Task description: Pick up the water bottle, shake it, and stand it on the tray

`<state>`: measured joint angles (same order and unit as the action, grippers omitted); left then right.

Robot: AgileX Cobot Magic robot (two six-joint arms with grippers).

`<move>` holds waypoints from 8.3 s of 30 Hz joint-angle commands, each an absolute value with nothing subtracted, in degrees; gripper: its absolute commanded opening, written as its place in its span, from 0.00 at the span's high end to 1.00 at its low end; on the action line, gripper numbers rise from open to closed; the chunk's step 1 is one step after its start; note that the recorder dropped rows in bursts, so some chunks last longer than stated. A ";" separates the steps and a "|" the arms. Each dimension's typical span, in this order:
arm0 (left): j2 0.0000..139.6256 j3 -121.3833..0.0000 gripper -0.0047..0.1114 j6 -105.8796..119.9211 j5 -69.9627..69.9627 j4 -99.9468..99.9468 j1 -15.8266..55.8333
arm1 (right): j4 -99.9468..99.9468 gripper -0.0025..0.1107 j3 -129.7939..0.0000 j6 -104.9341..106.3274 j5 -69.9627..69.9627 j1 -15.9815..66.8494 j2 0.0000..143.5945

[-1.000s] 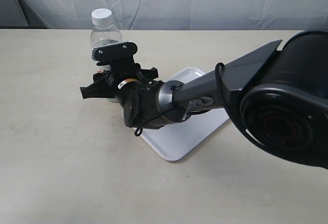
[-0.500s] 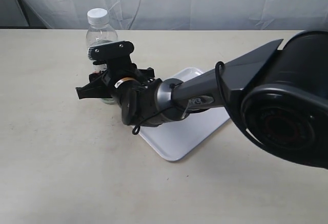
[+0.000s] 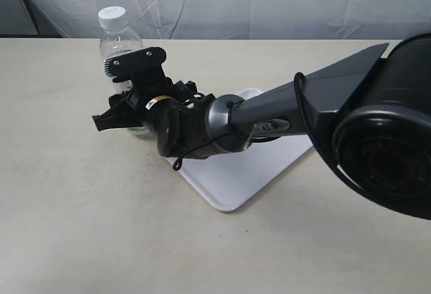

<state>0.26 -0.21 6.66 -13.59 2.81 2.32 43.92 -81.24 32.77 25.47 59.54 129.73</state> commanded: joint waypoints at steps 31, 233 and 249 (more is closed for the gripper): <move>0.00 0.00 0.96 6.56 -13.68 2.69 2.34 | 70.74 0.98 -47.79 57.35 36.12 58.67 91.80; 0.00 0.00 0.96 6.56 -13.68 2.69 2.34 | -22.48 0.59 -32.51 -24.26 5.37 30.45 84.36; 0.00 0.00 0.96 6.56 -13.68 2.69 2.34 | -0.82 0.98 -32.39 -24.26 -24.70 30.83 60.61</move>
<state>0.26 -0.21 6.66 -13.59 2.81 2.32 -3.38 -32.55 -24.37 -23.59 30.58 62.73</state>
